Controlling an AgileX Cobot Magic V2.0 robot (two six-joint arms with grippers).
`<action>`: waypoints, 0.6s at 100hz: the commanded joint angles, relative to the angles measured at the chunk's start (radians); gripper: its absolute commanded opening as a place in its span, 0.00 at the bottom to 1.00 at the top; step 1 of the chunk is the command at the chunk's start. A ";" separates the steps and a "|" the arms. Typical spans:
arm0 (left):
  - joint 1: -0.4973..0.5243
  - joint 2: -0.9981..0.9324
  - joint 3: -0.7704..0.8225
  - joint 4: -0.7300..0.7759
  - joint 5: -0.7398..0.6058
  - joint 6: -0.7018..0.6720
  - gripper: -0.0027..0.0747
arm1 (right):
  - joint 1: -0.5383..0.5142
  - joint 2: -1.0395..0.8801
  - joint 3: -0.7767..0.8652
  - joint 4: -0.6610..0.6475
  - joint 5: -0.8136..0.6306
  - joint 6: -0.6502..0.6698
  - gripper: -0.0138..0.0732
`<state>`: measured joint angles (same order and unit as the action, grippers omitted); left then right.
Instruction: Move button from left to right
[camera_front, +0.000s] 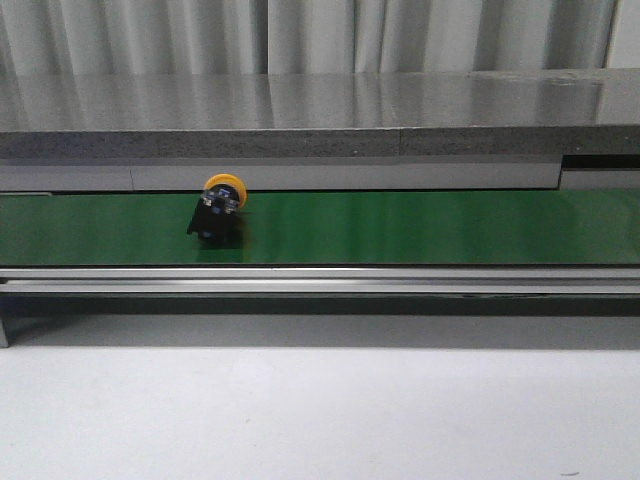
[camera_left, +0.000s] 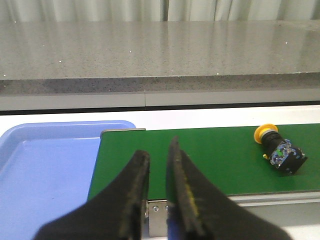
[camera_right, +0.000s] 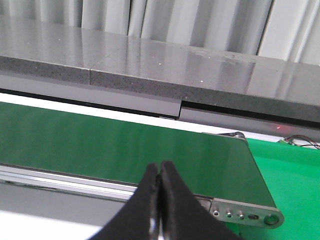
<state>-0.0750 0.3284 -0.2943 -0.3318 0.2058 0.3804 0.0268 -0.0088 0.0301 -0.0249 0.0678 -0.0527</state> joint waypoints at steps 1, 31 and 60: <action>-0.008 0.006 -0.028 -0.014 -0.087 -0.001 0.04 | 0.001 -0.015 -0.001 -0.007 -0.074 0.000 0.08; -0.008 0.006 -0.028 -0.014 -0.087 -0.001 0.04 | 0.001 -0.015 -0.001 -0.007 -0.074 0.000 0.08; -0.008 0.006 -0.028 -0.014 -0.087 -0.001 0.04 | 0.001 -0.015 -0.001 -0.007 -0.074 0.000 0.08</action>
<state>-0.0750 0.3284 -0.2943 -0.3318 0.2058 0.3804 0.0268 -0.0088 0.0301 -0.0249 0.0678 -0.0527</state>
